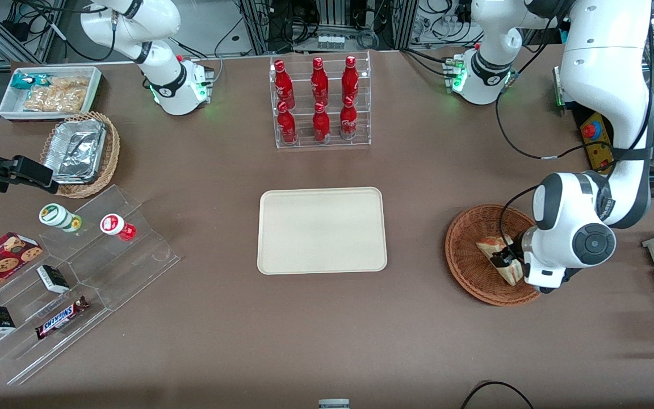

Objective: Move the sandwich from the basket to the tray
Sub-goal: 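Lower the left gripper into the basket and grasp the wrapped sandwich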

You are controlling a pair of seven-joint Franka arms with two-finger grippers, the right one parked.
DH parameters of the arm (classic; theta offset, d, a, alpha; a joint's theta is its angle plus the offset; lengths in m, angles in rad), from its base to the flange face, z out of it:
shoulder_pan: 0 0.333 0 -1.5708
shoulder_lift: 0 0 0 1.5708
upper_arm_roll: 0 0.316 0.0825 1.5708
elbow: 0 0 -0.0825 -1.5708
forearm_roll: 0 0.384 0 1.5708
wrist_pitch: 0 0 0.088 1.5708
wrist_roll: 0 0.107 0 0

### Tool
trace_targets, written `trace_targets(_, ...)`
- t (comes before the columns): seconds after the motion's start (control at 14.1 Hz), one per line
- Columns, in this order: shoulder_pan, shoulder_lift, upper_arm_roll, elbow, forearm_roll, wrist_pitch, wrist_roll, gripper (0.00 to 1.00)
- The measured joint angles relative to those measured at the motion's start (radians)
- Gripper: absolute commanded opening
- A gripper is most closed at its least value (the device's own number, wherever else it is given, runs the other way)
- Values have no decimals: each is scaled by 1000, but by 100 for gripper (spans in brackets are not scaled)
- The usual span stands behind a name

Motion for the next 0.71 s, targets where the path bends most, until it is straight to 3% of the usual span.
trace_targets(0.21, 0, 8, 0, -59, 0, 84, 0, 54)
trace_targets(0.35, 0, 11, 0, -81, 0, 103, -1, 33)
trace_targets(0.71, -26, -10, -4, -47, -3, 75, -4, 31)
